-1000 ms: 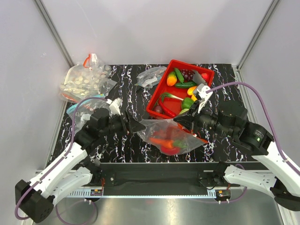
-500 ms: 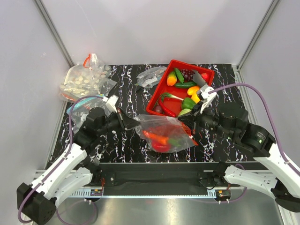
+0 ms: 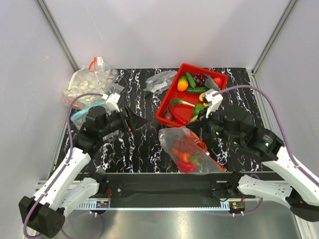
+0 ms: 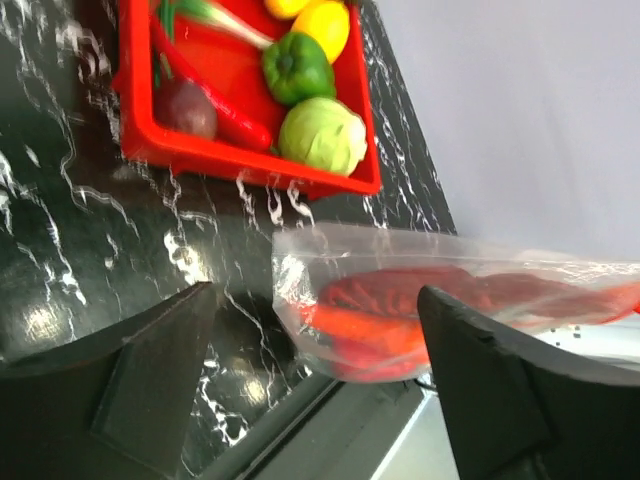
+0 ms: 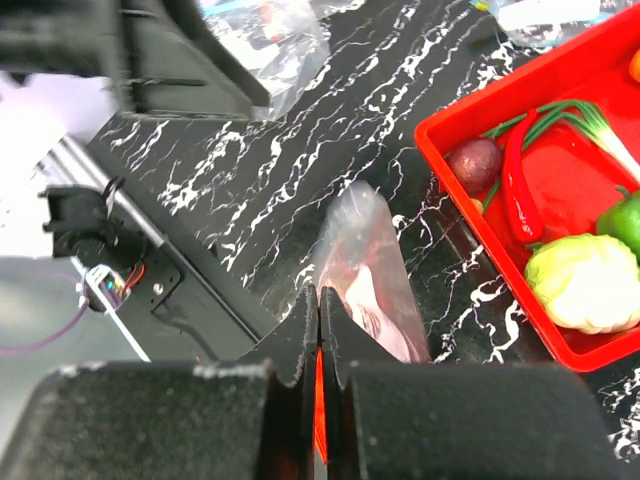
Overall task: Place the food in the zip-top bag and seal the zipper
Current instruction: Adjust the zipper on the food storage bag, then zip the zipper food storage bag at the center of the board.
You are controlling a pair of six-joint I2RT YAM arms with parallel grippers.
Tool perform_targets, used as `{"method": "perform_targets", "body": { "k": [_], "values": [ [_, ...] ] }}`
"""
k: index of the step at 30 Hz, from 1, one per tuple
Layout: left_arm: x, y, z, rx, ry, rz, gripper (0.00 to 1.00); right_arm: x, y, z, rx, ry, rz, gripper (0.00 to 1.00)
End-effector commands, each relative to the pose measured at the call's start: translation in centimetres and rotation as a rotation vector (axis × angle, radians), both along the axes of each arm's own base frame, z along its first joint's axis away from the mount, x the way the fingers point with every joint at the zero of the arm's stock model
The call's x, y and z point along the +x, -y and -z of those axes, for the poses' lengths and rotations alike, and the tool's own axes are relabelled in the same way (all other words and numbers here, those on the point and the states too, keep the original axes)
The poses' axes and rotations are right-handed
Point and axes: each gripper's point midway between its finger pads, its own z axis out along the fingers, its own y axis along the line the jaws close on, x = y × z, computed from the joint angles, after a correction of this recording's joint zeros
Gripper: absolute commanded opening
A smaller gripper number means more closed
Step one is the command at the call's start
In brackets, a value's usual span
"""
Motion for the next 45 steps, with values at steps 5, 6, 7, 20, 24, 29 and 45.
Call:
{"method": "perform_targets", "body": {
  "k": [5,6,7,20,24,29,45],
  "values": [
    [-2.0,1.6,-4.2,0.177,0.290,0.034,0.91,4.0,-1.8,-6.6,0.282,0.080,0.172,0.00],
    [-2.3,1.8,-4.2,0.173,0.298,0.034,0.90,4.5,-1.9,-6.8,0.296,0.077,0.197,0.00],
    [-3.2,2.0,-3.8,0.159,0.305,0.050,0.91,5.2,-2.3,-6.6,0.305,0.068,0.222,0.00],
    [-5.8,4.0,-5.6,0.115,0.487,0.100,0.91,10.8,-4.0,-10.4,0.483,0.042,0.481,0.00],
    [-5.6,4.1,-6.0,0.141,0.521,0.094,0.93,11.6,-6.2,-11.2,0.458,0.053,0.476,0.00],
    [-5.4,4.4,-6.3,0.162,0.541,0.079,0.93,11.5,-9.7,-11.8,0.410,0.094,0.468,0.00],
    [-5.5,2.2,-6.2,0.209,0.532,-0.012,0.97,12.6,-15.0,-12.1,0.387,0.147,0.430,0.00]
  ]
}}
